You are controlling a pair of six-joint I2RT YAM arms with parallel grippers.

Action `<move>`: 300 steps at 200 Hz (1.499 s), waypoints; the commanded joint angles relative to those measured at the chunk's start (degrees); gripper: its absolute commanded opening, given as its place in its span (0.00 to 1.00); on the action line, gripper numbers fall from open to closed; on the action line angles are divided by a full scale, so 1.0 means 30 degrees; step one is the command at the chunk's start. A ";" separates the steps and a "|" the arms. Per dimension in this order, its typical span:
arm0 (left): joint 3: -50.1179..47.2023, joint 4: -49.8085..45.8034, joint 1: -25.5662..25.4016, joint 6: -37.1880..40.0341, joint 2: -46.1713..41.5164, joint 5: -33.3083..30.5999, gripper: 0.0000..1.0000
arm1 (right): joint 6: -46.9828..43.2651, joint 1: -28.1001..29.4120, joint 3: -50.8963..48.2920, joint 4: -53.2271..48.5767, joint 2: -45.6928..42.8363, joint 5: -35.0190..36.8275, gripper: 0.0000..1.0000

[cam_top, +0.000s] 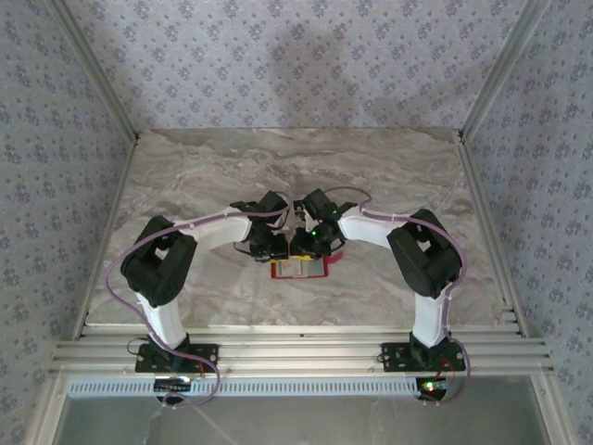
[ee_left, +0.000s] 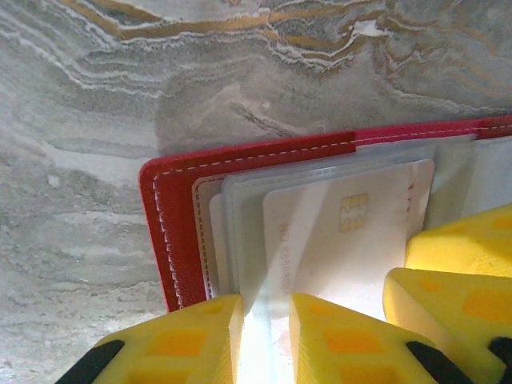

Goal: Take the credit cards out of the card holder

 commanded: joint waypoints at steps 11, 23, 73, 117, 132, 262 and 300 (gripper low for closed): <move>0.0032 -0.0789 -0.0084 0.0329 -0.0247 -0.0128 0.24 | -0.0413 -0.0119 0.0251 -0.1057 -0.0787 0.0519 0.27; 0.0067 -0.0831 -0.0070 0.0332 -0.0260 -0.0164 0.24 | -0.0408 -0.0137 0.0259 -0.1156 -0.0993 0.0507 0.27; 0.0184 -0.1121 -0.0067 0.0298 -0.0117 -0.0382 0.22 | -0.0369 -0.0496 0.0598 -0.1047 -0.1649 -0.0085 0.27; 0.0126 -0.1227 -0.0060 0.0125 0.0031 -0.0526 0.21 | -0.0007 -0.1178 -0.0996 0.0632 -0.1425 -0.1773 0.25; 0.0087 -0.1268 -0.0059 0.0124 0.0091 -0.0537 0.21 | 0.0102 -0.1345 -0.1456 0.1333 -0.1314 -0.2343 0.24; 0.0341 -0.1747 -0.0063 0.0058 0.0763 -0.0475 0.20 | 0.0629 -0.1759 -0.2844 0.3984 -0.0010 -0.4229 0.21; 0.0536 -0.1872 -0.0065 0.0163 0.0969 -0.0424 0.19 | 0.0820 -0.1759 -0.3032 0.4679 0.0223 -0.4969 0.21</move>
